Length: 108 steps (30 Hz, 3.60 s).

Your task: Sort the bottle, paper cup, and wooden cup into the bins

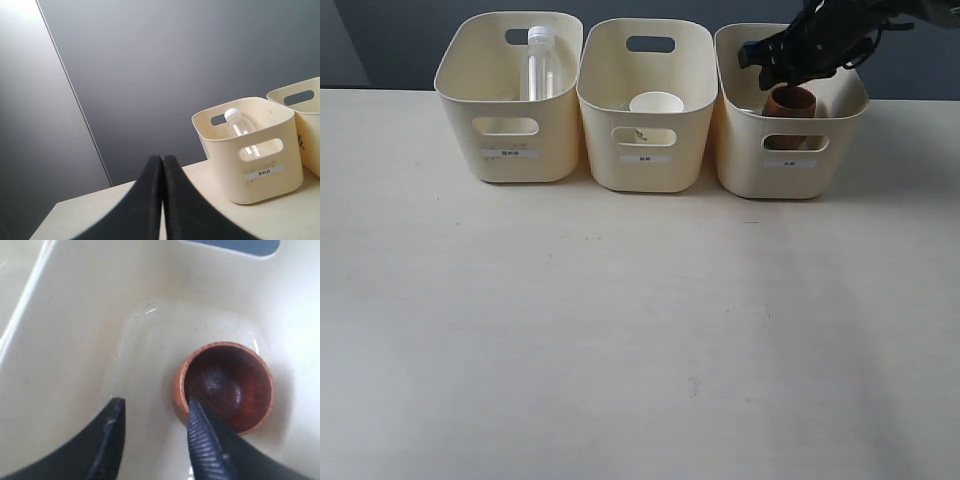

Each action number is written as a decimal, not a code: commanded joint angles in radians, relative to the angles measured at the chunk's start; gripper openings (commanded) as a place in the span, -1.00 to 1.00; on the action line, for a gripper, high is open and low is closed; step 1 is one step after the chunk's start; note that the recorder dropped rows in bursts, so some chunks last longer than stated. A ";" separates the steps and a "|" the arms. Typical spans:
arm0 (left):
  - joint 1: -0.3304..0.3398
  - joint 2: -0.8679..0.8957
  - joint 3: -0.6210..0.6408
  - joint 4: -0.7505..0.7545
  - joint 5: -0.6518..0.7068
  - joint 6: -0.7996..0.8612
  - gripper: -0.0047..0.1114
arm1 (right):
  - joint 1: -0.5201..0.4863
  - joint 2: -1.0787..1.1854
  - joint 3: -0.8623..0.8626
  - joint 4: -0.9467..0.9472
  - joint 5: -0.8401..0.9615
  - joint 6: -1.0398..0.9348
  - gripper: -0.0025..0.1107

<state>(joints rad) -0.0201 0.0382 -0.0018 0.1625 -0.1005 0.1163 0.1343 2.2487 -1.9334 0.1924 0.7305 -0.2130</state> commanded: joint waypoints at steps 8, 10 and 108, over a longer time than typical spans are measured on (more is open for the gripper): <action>-0.001 -0.002 0.002 0.000 -0.006 -0.002 -0.92 | 0.083 -0.184 -0.005 -0.011 0.120 -0.059 -0.55; -0.001 -0.002 0.002 0.000 -0.006 -0.002 -0.92 | 0.094 -0.223 -0.005 -0.048 0.151 -0.019 -0.55; -0.001 -0.002 0.002 0.000 -0.006 -0.002 -0.92 | 0.116 -2.076 1.402 -0.183 -0.251 0.135 -0.55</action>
<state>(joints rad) -0.0201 0.0382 -0.0018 0.1625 -0.1005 0.1163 0.2491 0.1901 -0.6043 0.0106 0.5843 -0.0779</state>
